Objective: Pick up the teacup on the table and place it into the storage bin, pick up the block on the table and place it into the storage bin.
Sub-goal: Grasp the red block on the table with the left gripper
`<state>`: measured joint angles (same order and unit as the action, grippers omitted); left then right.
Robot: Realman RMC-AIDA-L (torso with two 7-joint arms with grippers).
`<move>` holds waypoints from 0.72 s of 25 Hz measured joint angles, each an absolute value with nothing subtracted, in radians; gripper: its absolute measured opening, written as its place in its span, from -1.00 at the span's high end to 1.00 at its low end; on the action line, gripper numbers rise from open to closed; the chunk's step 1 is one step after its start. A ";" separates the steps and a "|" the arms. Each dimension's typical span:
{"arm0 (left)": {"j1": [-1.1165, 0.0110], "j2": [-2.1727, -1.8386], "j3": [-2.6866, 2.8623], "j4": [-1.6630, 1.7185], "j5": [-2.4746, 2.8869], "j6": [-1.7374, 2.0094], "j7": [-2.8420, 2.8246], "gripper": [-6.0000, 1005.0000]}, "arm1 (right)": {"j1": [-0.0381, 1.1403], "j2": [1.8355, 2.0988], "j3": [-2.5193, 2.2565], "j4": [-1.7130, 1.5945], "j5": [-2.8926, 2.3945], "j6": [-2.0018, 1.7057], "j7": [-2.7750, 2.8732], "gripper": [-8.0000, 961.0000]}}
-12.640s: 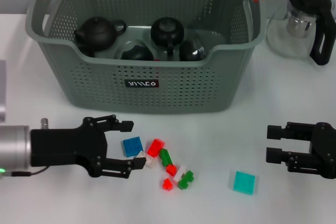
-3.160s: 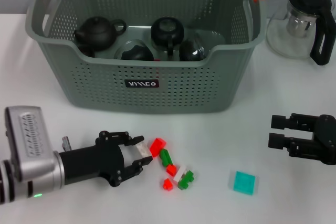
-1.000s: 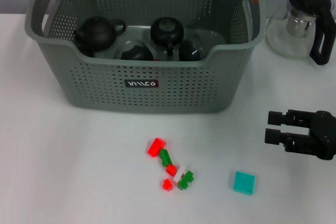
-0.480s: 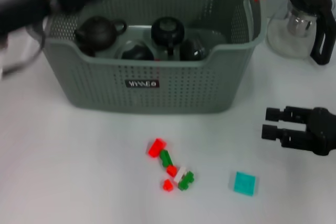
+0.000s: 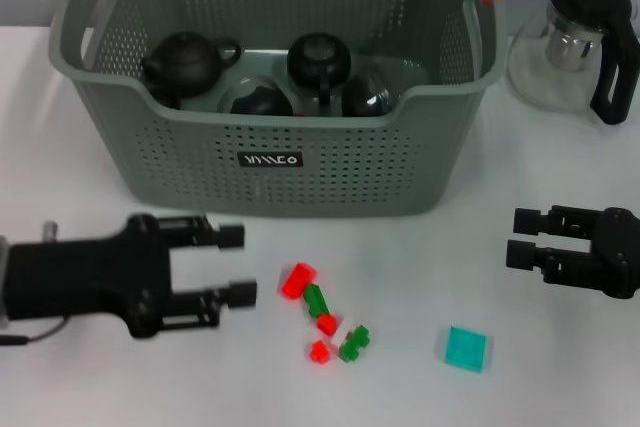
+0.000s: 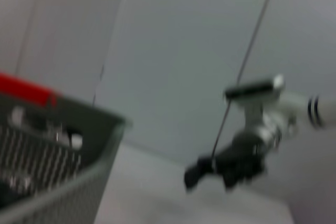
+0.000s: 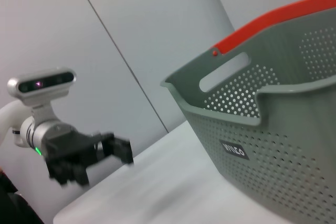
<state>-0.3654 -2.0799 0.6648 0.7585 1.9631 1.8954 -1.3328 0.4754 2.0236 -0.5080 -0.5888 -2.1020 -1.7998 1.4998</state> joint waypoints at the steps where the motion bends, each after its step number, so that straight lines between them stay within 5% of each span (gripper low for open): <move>1: -0.366 -2.088 0.668 0.758 1.993 1.871 -1.308 -0.32 | 0.473 2.020 -0.508 -0.589 -2.102 -1.800 1.499 -0.43; 7: -0.384 -2.142 0.718 0.745 2.064 1.682 -1.218 -0.31 | 0.456 2.013 -0.509 -0.587 -2.103 -1.788 1.500 -0.43; 18: -0.379 -2.163 0.826 0.651 2.079 1.608 -1.074 -0.14 | 0.451 2.013 -0.506 -0.584 -2.103 -1.778 1.500 -0.43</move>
